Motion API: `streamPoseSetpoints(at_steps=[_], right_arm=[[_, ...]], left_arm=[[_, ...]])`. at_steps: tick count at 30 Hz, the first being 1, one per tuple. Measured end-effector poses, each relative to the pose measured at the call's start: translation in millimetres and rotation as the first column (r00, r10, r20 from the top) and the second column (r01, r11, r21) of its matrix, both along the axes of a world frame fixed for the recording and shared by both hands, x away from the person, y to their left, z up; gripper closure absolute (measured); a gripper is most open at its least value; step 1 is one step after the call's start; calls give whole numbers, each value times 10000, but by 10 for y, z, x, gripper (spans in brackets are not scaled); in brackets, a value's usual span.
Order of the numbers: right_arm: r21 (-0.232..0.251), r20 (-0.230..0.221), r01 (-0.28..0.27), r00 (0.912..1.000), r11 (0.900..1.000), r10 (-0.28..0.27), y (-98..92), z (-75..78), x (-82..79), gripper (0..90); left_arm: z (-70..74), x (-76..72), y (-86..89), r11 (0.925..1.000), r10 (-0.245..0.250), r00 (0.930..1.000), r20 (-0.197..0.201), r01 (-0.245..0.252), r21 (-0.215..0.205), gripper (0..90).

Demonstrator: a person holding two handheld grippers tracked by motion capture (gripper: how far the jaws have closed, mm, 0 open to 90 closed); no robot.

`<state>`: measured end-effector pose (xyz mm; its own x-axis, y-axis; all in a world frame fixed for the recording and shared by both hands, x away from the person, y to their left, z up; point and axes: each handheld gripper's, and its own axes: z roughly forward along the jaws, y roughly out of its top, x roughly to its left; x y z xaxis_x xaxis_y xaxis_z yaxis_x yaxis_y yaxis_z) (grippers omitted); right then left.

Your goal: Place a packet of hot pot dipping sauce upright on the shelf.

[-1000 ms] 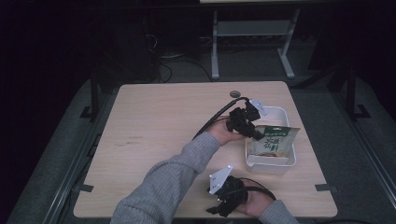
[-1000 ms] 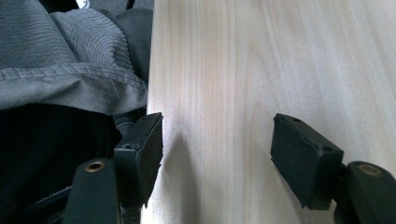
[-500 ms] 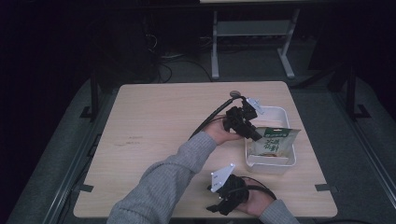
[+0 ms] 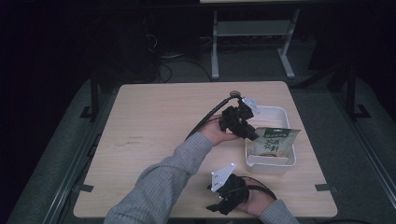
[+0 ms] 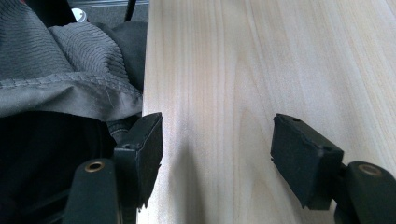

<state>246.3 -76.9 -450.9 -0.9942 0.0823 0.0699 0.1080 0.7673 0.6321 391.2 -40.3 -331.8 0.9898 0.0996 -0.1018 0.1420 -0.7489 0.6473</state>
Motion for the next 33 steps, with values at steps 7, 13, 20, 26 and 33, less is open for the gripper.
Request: streamPoseSetpoints(at_steps=[7, 13, 20, 26, 33], right_arm=[[106, -25, 26, 10000, 9999, -26, -5, 9, 7, 332], [15, 113, -27, 9999, 10000, 27, 8, 14, 4, 333], [38, 129, -18, 9999, 10000, 18, 15, 17, 0, 332], [-7, 141, -25, 9999, 10000, 25, 17, 16, -1, 332], [45, 207, 3, 9998, 10000, -3, 22, 25, -15, 331]], left_arm=[[17, -17, 60, 10000, 83, 9999, 56, -84, 11, 696], [20, -49, 144, 9998, 205, 9998, 70, -205, 53, 688], [25, -80, 251, 9992, 385, 9992, 99, -386, 60, 682], [29, -105, 362, 9986, 525, 9986, 118, -526, 83, 676], [21, -150, 500, 9973, 727, 9973, 141, -728, 37, 670]])
